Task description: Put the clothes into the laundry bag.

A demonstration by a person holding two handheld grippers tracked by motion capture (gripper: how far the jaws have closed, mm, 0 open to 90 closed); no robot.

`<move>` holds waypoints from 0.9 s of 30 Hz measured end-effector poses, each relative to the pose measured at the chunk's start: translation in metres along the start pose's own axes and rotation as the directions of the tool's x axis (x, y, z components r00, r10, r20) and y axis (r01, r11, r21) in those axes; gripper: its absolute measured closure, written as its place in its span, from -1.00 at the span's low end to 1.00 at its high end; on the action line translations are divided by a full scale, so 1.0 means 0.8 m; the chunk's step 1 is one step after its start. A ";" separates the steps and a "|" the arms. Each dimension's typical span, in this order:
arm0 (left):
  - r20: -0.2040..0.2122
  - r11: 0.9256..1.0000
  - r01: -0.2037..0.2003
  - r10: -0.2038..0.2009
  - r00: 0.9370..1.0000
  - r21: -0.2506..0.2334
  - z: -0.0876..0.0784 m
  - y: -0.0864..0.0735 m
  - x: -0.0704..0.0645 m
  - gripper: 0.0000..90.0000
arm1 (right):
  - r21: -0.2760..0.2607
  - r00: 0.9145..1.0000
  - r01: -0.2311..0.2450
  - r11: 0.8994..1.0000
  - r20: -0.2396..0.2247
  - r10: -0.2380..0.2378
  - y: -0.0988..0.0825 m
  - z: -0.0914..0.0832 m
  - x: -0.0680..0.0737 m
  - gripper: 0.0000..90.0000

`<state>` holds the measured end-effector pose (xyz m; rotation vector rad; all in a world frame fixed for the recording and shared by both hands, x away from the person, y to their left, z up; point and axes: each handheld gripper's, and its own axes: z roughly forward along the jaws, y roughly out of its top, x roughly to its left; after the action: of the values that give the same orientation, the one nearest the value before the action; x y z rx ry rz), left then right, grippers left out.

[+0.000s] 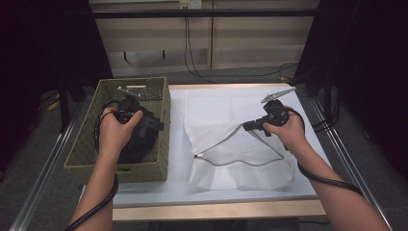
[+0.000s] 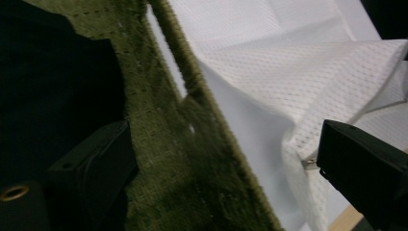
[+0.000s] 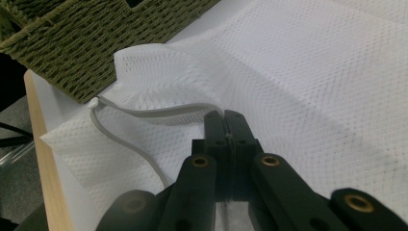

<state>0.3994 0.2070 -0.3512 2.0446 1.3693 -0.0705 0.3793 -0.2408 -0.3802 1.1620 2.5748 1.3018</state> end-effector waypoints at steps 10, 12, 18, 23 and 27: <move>-0.071 1.000 0.024 -0.024 0.997 -0.010 0.000 -0.003 0.032 -0.88 | 0.004 1.000 -0.005 1.000 -0.001 0.005 -0.003 0.002 -0.002 1.00; -0.080 0.999 0.030 -0.032 0.996 -0.022 -0.001 -0.004 0.037 -0.88 | 0.004 1.000 -0.006 1.000 -0.001 0.006 -0.003 0.002 -0.002 1.00; -0.104 0.998 0.050 -0.052 0.993 -0.029 -0.001 -0.005 0.049 -0.89 | 0.007 1.000 0.002 1.000 0.002 -0.002 -0.001 0.001 -0.001 1.00; -0.136 0.998 0.051 -0.054 0.989 -0.023 0.001 -0.007 0.061 -0.89 | 0.006 1.000 -0.006 1.000 -0.003 0.006 -0.003 0.003 -0.003 1.00; -0.161 0.997 0.076 -0.081 0.984 -0.033 0.005 -0.009 0.071 -0.89 | 0.008 1.000 -0.006 1.000 -0.001 0.006 -0.004 0.004 -0.004 1.00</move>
<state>0.4196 0.2520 -0.3799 2.0098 1.5421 0.0817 0.3805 -0.2419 -0.3851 1.1712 2.5817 1.2956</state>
